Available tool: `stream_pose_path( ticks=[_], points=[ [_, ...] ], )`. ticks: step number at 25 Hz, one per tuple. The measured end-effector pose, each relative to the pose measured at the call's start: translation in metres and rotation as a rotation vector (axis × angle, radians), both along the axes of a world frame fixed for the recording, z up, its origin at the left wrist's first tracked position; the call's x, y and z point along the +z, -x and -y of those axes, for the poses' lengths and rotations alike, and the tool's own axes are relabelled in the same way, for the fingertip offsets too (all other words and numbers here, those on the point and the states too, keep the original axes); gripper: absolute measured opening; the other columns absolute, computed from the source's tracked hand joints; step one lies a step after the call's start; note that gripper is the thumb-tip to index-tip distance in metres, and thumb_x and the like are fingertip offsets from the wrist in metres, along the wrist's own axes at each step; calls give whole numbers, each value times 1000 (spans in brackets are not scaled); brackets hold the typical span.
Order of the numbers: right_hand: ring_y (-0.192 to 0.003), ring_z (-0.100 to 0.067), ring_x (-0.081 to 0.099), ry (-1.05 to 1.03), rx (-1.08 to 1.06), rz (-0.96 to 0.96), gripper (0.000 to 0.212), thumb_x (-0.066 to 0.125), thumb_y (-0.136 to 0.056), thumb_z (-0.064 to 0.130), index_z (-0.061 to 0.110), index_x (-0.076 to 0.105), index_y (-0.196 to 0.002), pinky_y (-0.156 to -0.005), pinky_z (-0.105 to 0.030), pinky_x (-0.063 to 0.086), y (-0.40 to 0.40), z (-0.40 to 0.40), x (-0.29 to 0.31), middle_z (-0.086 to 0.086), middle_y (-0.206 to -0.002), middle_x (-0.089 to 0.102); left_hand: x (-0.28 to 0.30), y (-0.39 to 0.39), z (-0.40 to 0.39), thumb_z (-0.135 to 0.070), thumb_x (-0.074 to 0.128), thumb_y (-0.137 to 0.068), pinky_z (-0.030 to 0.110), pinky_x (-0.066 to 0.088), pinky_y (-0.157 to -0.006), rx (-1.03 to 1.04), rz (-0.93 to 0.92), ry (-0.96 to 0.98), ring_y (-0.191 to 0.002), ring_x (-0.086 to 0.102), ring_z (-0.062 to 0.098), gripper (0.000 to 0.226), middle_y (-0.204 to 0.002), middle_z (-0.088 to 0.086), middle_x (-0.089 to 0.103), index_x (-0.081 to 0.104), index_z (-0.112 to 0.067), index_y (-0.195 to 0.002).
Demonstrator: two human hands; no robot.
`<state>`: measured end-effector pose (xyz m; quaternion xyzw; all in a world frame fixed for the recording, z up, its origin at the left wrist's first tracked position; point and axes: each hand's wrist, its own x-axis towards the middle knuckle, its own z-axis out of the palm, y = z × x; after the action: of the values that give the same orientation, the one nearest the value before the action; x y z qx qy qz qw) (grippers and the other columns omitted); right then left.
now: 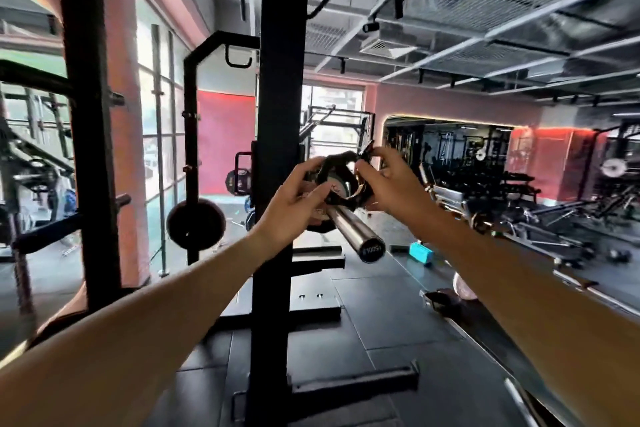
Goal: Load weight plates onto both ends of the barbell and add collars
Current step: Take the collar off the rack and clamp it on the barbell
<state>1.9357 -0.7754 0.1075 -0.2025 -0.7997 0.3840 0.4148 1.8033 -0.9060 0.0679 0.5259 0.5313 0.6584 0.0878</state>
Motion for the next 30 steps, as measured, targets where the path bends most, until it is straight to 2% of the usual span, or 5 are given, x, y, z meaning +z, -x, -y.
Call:
stream_pose_path(
  ticks=[4, 10, 14, 24, 30],
  points=[
    [-81, -27, 76, 74, 19, 24, 37, 61, -93, 49, 36, 47, -125, -71, -40, 64, -28, -17, -26, -14, -108, 69, -22, -26, -14, -17, 59, -102, 26, 58, -67, 39, -21, 56, -92, 70, 22, 40, -102, 8, 64, 51, -35, -137],
    [-85, -26, 74, 133, 10, 75, 34, 55, -91, 53, 40, 46, -121, -87, -50, 60, -44, -29, -70, -4, -101, 69, -66, -44, -27, -22, 61, -101, 22, 58, -63, 57, 21, 103, -78, 72, 5, 46, -89, -10, 66, 57, -66, -111],
    [-70, -12, 75, 166, 22, 85, 28, 54, -94, 49, 44, 45, -120, -83, -43, 61, -46, -31, -95, 2, -99, 69, -90, -47, -31, -22, 61, -101, 31, 59, -70, 92, 13, 159, -82, 74, 9, 43, -101, -1, 68, 52, -60, -119],
    [-95, -21, 72, 129, 49, 181, 32, 52, -100, 41, 31, 55, -130, -95, -46, 56, -41, -52, -100, -2, -117, 69, -92, -27, -48, -29, 59, -101, 33, 53, -64, 191, 2, 263, -77, 75, 24, 38, -102, 2, 72, 55, -66, -111],
    [-89, -23, 76, 174, 95, 203, 28, 49, -103, 34, 30, 58, -130, -77, -34, 54, -26, -69, -92, 0, -112, 69, -88, -4, -65, -31, 60, -101, 32, 53, -61, 201, 29, 304, -81, 76, 28, 33, -105, 2, 72, 57, -61, -114]
  ],
)
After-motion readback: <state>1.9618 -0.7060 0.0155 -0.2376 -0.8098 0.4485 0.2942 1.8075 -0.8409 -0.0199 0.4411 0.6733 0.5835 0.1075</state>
